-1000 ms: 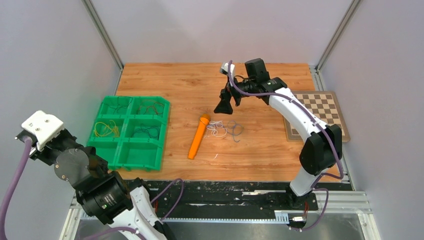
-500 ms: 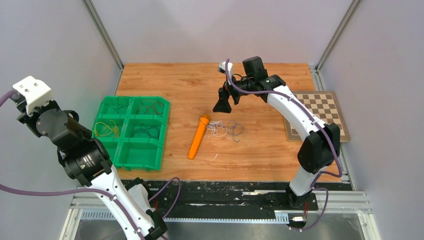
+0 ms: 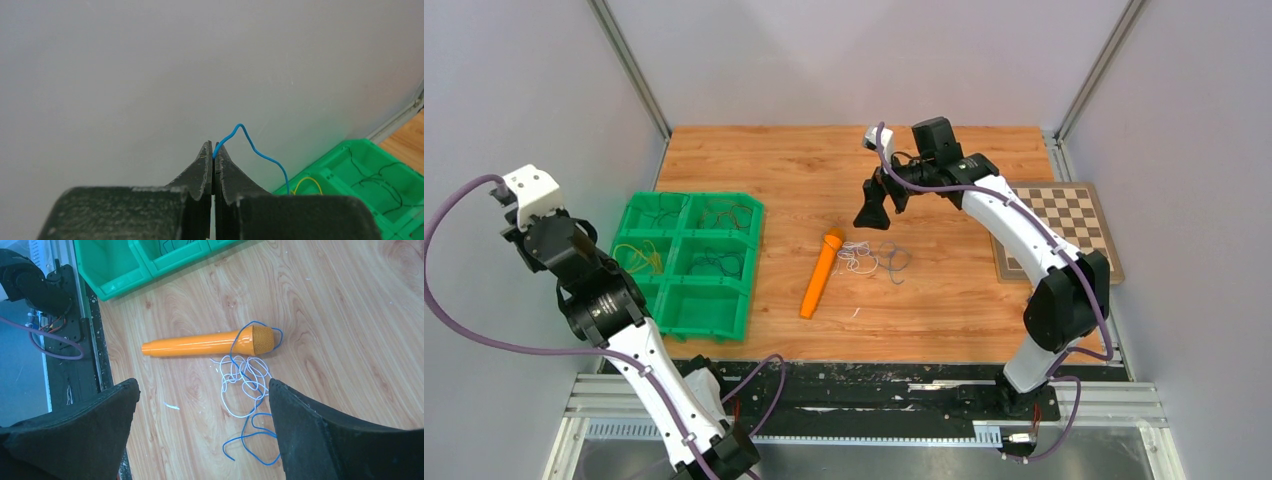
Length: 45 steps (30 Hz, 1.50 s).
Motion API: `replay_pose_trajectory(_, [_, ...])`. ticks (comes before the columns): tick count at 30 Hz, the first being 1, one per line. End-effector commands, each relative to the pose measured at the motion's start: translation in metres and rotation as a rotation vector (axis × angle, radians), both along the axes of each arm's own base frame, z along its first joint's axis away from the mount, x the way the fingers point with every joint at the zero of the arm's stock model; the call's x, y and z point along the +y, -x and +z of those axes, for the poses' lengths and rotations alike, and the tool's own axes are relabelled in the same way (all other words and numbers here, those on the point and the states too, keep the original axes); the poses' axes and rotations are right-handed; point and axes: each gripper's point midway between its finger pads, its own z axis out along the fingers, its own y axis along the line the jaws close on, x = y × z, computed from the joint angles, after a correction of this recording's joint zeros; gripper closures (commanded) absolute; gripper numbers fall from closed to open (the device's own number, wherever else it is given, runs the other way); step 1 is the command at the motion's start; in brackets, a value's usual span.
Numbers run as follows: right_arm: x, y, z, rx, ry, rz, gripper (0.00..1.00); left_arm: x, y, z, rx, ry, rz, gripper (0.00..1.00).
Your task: Untangle the cables
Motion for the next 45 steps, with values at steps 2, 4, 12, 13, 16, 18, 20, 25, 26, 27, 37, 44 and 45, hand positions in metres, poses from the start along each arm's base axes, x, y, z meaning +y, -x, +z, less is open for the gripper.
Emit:
replay_pose_trajectory(2, [-0.003,0.005,0.016,-0.053,-0.008,-0.001,0.00,-0.004,-0.003,-0.008,-0.012,0.001,-0.035,1.00])
replay_pose_trajectory(4, [-0.004,0.004,0.018,-0.062,-0.008,-0.006,0.00,-0.010,-0.004,0.008,-0.031,-0.018,-0.064,1.00])
replay_pose_trajectory(12, [-0.005,0.007,0.015,-0.055,-0.008,0.001,0.00,-0.038,0.020,0.099,-0.142,-0.132,-0.108,1.00])
replay_pose_trajectory(13, [-0.004,0.008,0.013,-0.050,-0.007,0.003,0.00,-0.041,0.019,0.104,-0.148,-0.135,-0.125,1.00])
replay_pose_trajectory(16, [-0.004,0.006,0.015,-0.054,-0.007,0.002,0.00,-0.049,0.020,0.131,-0.198,-0.154,-0.157,1.00])
replay_pose_trajectory(18, [-0.004,0.005,0.016,-0.058,-0.009,0.004,0.00,-0.053,0.020,0.145,-0.224,-0.170,-0.176,1.00])
replay_pose_trajectory(20, [-0.003,0.005,0.015,-0.052,-0.009,0.004,0.00,-0.054,0.017,0.155,-0.240,-0.186,-0.189,1.00])
replay_pose_trajectory(25, [-0.003,0.004,0.015,-0.045,-0.008,-0.002,0.00,-0.040,0.000,0.135,-0.197,-0.171,-0.191,1.00])
replay_pose_trajectory(26, [-0.003,0.005,0.015,-0.046,-0.008,-0.003,0.00,-0.039,-0.002,0.132,-0.199,-0.176,-0.191,1.00])
replay_pose_trajectory(27, [-0.004,0.005,0.015,-0.048,-0.007,-0.005,0.00,-0.033,-0.011,0.113,-0.166,-0.154,-0.193,1.00])
replay_pose_trajectory(37, [-0.007,0.007,0.011,-0.043,0.004,-0.013,0.00,-0.008,-0.037,0.017,-0.010,-0.116,-0.189,1.00])
replay_pose_trajectory(44, [-0.005,0.005,0.012,-0.049,0.002,-0.009,0.00,-0.020,-0.036,0.068,-0.078,-0.185,-0.232,1.00])
replay_pose_trajectory(45, [-0.005,0.004,0.012,-0.048,0.003,-0.009,0.00,-0.021,-0.035,0.084,-0.097,-0.200,-0.233,1.00])
